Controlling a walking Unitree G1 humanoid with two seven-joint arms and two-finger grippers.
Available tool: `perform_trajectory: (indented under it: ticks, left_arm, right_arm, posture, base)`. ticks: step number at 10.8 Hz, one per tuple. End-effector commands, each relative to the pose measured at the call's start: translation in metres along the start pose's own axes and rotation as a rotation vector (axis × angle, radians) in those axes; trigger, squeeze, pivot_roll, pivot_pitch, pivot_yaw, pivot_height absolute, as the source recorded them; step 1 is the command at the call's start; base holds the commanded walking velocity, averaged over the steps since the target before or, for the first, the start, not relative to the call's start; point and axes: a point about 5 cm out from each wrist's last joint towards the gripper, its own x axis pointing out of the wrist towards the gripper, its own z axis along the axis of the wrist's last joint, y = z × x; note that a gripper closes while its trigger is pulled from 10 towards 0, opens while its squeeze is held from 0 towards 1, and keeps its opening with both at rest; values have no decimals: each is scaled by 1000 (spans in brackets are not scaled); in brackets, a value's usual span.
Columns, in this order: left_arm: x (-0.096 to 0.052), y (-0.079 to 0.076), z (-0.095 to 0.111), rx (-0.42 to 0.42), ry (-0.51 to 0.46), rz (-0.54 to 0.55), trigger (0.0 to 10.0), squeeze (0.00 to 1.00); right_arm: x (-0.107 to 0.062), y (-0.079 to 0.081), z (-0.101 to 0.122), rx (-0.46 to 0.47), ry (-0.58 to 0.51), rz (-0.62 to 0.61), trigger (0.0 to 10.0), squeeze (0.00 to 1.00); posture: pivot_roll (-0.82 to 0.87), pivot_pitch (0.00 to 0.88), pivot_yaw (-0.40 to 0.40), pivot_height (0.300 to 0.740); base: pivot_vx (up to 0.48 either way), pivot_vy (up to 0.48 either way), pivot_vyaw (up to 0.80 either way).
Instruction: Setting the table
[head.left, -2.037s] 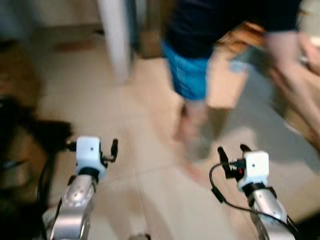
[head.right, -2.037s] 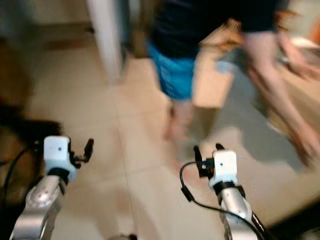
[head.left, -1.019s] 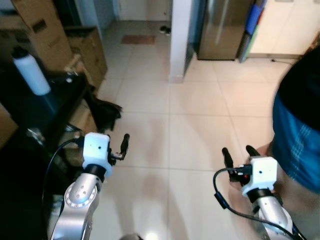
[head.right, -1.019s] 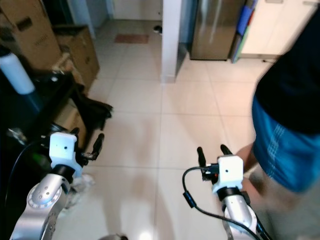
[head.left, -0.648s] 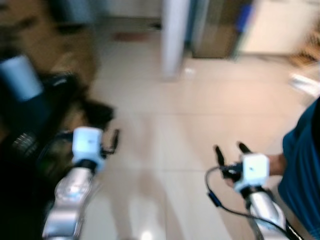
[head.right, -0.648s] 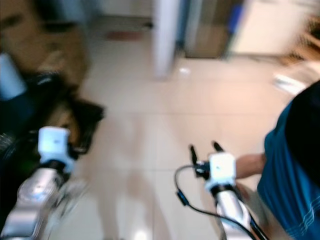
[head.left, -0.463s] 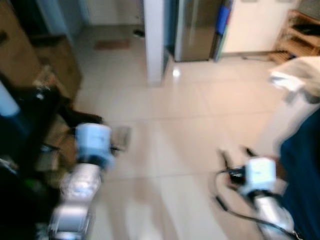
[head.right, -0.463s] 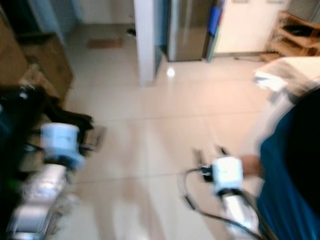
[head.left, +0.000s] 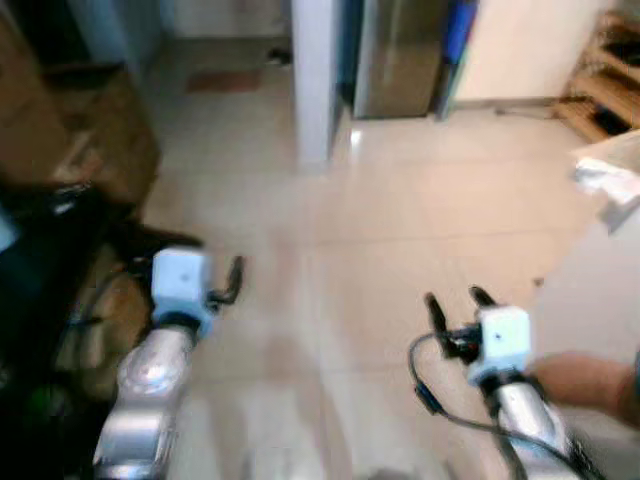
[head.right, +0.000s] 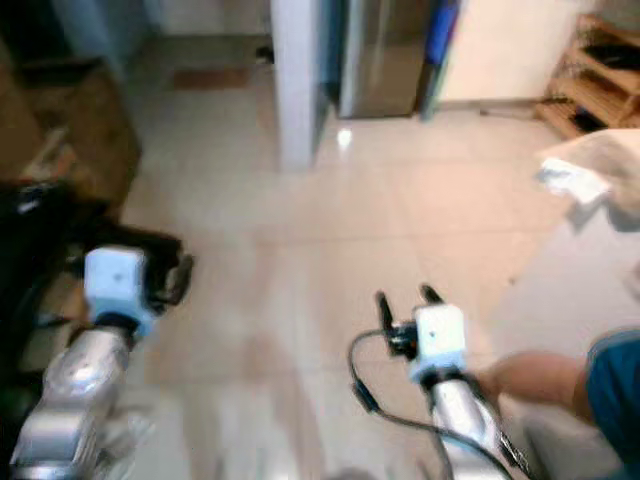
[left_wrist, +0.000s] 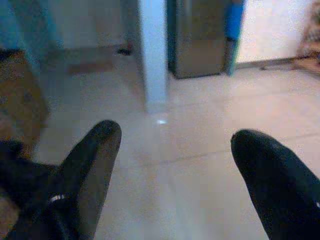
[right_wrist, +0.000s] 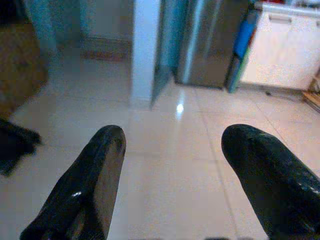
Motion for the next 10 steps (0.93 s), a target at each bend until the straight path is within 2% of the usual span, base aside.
perform_trajectory:
  ticks: [1, 5, 10]
  left_arm:
    - [-2, 11, 3, 19, -5, 31, 10000, 0]
    - [4, 12, 7, 15, -22, 17, 10000, 0]
    - [15, 6, 15, 0, -62, -4, 10000, 0]
  right_arm:
    - [5, 2, 6, 14, -27, 5, 10000, 129]
    - [5, -2, 9, 96, -48, -81, 10000, 129]
    - [10, -1, 16, 100, -68, -89, 10000, 129]
  posture:
    - [3, 47, 10, 740]
    - [-4, 47, 25, 740]
    - [-16, 44, 24, 740]
  base:
    - [480, 0, 0]
    - [480, 0, 0]
    - [480, 0, 0]
